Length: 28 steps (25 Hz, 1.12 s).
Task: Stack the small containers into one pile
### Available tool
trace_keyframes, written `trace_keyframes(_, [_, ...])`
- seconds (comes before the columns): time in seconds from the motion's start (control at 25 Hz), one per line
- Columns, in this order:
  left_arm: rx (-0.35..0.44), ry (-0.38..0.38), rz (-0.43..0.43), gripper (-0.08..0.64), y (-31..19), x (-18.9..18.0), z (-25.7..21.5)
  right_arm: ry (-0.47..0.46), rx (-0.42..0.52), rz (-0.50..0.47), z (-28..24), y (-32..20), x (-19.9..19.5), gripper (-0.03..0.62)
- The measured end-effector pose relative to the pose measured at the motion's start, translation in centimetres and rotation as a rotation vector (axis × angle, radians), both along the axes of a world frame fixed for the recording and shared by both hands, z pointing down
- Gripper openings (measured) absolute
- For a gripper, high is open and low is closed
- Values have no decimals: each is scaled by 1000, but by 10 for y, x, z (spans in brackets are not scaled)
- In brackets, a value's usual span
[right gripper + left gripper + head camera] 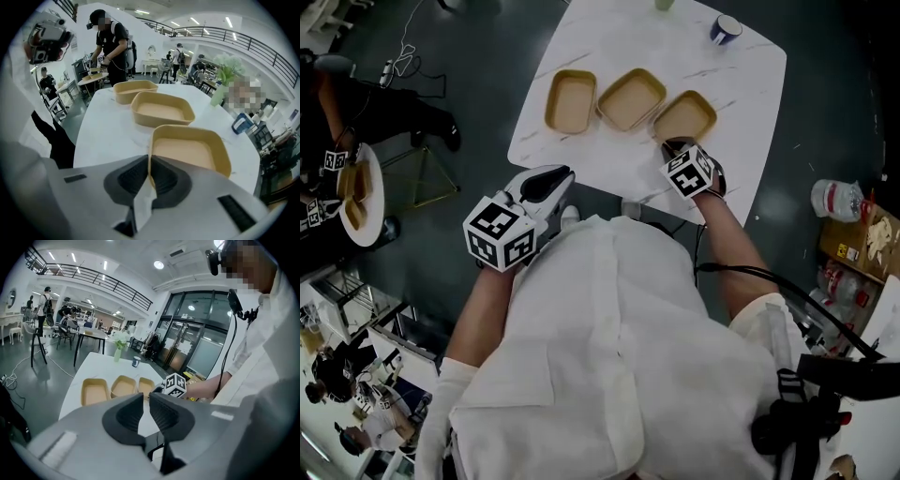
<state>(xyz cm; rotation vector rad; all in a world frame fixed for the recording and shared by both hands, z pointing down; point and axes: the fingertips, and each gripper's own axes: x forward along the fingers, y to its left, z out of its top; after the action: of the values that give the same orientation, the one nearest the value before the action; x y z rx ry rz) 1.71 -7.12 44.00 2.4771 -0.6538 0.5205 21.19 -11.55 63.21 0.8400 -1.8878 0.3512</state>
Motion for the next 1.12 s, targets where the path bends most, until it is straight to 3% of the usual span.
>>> trace_keyframes(0.36, [10,12,-11,23,0,-18,-2,38,22,46,-18,1,9,15])
trace_keyframes(0.64, [15,37,-8,23,-2,-30,-2,55,101,92,-59,-16,4,15])
trace_keyframes(1.12, [24,52,-19,23,0,-61,-5,20,172,65,-101,-47,-57,15])
